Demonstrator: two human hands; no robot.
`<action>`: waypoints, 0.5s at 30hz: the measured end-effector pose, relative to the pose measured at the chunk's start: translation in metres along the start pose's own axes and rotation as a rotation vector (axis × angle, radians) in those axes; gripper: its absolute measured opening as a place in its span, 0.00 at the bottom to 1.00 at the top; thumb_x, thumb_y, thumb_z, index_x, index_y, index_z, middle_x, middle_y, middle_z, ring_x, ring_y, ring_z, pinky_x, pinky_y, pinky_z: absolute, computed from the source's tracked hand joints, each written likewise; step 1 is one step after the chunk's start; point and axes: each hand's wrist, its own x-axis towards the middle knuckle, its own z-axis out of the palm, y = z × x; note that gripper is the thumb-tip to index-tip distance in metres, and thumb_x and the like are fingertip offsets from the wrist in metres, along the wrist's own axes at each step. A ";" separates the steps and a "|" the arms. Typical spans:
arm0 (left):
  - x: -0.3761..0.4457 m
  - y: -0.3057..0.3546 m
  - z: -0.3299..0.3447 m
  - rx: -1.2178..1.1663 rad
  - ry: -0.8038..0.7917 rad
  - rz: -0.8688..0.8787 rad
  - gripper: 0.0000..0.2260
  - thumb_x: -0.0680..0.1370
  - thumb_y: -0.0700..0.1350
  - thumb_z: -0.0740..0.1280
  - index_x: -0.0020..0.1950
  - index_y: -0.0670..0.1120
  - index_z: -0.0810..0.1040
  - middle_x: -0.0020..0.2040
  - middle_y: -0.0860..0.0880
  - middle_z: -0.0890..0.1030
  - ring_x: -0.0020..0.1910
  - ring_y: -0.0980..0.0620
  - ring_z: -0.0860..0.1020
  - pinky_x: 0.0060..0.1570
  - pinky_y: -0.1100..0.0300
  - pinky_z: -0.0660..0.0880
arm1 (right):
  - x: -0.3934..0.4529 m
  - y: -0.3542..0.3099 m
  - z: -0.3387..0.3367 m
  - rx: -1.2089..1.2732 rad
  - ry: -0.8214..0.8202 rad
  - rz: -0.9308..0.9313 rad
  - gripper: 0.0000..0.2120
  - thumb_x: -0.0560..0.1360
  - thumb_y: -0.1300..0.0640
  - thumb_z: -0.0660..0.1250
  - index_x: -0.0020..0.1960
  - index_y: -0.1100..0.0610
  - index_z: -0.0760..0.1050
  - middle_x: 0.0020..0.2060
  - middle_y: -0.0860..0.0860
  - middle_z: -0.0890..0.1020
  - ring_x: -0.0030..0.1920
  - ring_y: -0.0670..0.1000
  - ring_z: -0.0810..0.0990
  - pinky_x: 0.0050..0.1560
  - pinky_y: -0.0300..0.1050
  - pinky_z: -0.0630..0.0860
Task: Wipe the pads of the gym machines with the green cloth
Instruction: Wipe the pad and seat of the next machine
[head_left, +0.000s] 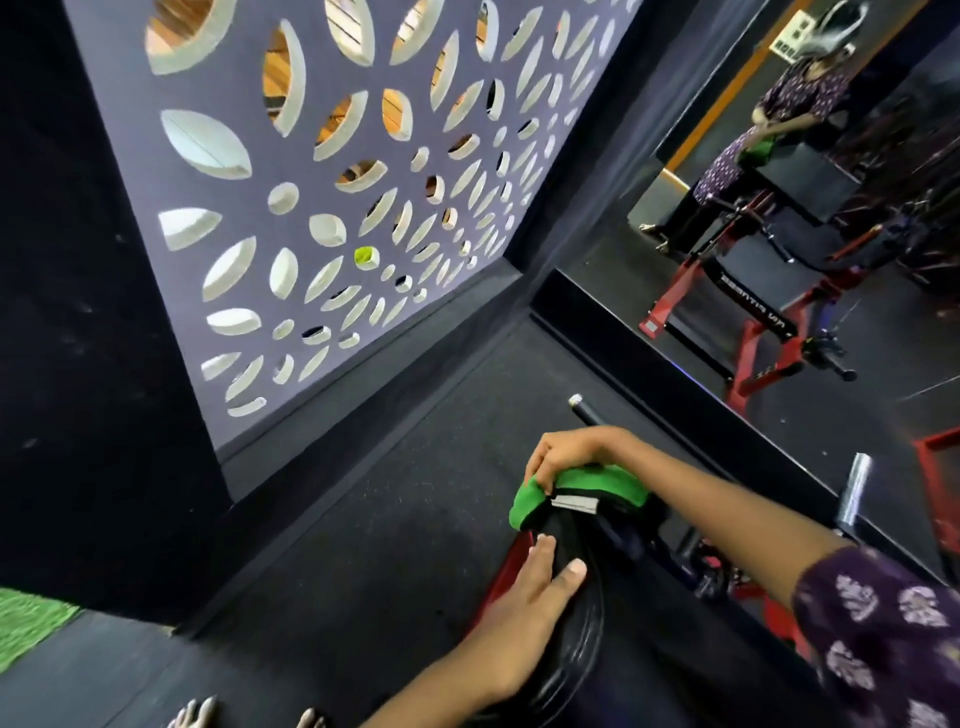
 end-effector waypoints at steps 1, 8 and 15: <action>0.000 0.000 0.000 -0.010 0.003 0.004 0.30 0.79 0.62 0.52 0.77 0.55 0.46 0.77 0.60 0.47 0.74 0.63 0.46 0.74 0.59 0.43 | 0.002 -0.003 -0.002 -0.027 -0.004 0.016 0.13 0.70 0.67 0.66 0.54 0.63 0.80 0.31 0.41 0.81 0.36 0.41 0.77 0.44 0.37 0.73; 0.001 0.005 0.001 -0.084 0.031 0.001 0.34 0.77 0.66 0.54 0.78 0.52 0.49 0.77 0.59 0.50 0.74 0.63 0.48 0.75 0.58 0.45 | 0.006 0.005 0.015 -0.039 0.160 0.022 0.06 0.70 0.59 0.67 0.43 0.53 0.82 0.39 0.47 0.81 0.45 0.49 0.78 0.52 0.46 0.75; -0.003 0.005 0.005 -0.112 0.109 0.010 0.35 0.76 0.65 0.59 0.77 0.50 0.55 0.76 0.57 0.57 0.74 0.61 0.54 0.75 0.56 0.49 | -0.006 -0.010 0.011 -0.128 0.139 0.075 0.13 0.70 0.56 0.68 0.53 0.55 0.82 0.44 0.49 0.80 0.47 0.50 0.77 0.50 0.45 0.73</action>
